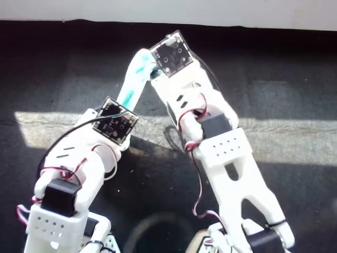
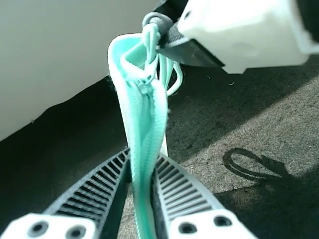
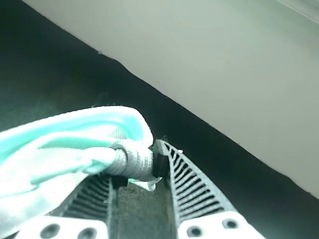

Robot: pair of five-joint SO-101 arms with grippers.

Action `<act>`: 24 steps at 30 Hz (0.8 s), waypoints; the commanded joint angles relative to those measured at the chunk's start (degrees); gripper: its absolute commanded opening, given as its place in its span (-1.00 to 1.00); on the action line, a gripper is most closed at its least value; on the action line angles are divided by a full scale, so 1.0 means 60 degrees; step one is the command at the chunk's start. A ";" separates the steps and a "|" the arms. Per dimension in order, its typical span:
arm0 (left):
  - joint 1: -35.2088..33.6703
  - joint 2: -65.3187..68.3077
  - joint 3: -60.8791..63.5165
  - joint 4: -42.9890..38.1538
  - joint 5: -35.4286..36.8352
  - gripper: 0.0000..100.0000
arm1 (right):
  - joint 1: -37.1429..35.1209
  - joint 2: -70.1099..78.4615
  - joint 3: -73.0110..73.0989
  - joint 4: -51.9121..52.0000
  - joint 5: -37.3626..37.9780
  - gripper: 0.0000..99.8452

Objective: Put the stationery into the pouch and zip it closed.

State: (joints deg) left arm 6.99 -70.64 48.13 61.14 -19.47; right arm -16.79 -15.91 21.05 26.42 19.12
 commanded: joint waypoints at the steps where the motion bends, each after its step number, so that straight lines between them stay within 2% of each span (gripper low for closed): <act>1: -0.0388 -0.0212 0.0110 0.0366 -0.0015 -0.98 | 0.2176 0.0637 -0.0711 -0.0271 0.0044 -0.99; 7: -0.0403 -0.0212 0.0095 0.0352 -0.0015 -0.98 | 0.2308 0.0842 -0.0711 -0.0315 0.0044 -0.99; 18: -0.0388 -0.0212 0.0110 0.0352 -0.0015 -0.98 | 0.3421 0.2791 -0.2190 -0.0330 0.0044 -0.99; 24: -0.0418 -0.0212 0.0110 0.0352 -0.0015 -0.98 | 0.3495 0.2718 -0.2322 -0.0227 0.0029 -0.99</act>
State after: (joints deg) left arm 6.99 -70.55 48.13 61.14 -19.56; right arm -14.51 -2.90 10.42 26.42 19.21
